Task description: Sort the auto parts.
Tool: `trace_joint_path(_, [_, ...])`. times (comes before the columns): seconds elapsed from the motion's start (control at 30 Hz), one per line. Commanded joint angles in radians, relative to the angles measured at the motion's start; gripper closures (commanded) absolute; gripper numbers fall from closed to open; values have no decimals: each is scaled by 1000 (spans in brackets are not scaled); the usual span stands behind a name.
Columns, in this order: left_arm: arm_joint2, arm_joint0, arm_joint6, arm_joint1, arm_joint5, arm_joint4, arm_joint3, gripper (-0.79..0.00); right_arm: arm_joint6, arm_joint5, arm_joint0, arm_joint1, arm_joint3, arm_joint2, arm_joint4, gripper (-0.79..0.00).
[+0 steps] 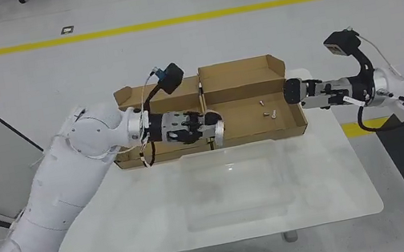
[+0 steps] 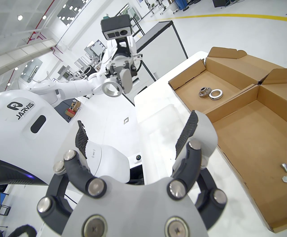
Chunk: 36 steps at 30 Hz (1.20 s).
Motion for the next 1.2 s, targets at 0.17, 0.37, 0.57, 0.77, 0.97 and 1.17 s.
trace_joint_path(0.17, [-17,11,4,8,-63,-253,-57,0,0,0,0,0,0,0,0,-785])
trace_joint_path(0.37, [-8,3,31,13,-91,-449,-123,0,0,0,0,0,0,0,0,-785])
trace_joint_path(0.57, [-6,6,48,6,-109,-618,-206,0,0,0,0,0,0,0,0,-785])
trace_joint_path(0.77, [-46,29,2,-16,-63,-720,-233,0,0,0,0,0,0,0,0,-785])
trace_joint_path(0.97, [-150,76,-99,-62,39,-799,-219,0,0,0,0,0,0,0,0,-785])
trace_joint_path(1.17, [-229,114,-140,-96,79,-582,-160,0,0,0,0,0,0,0,0,-785])
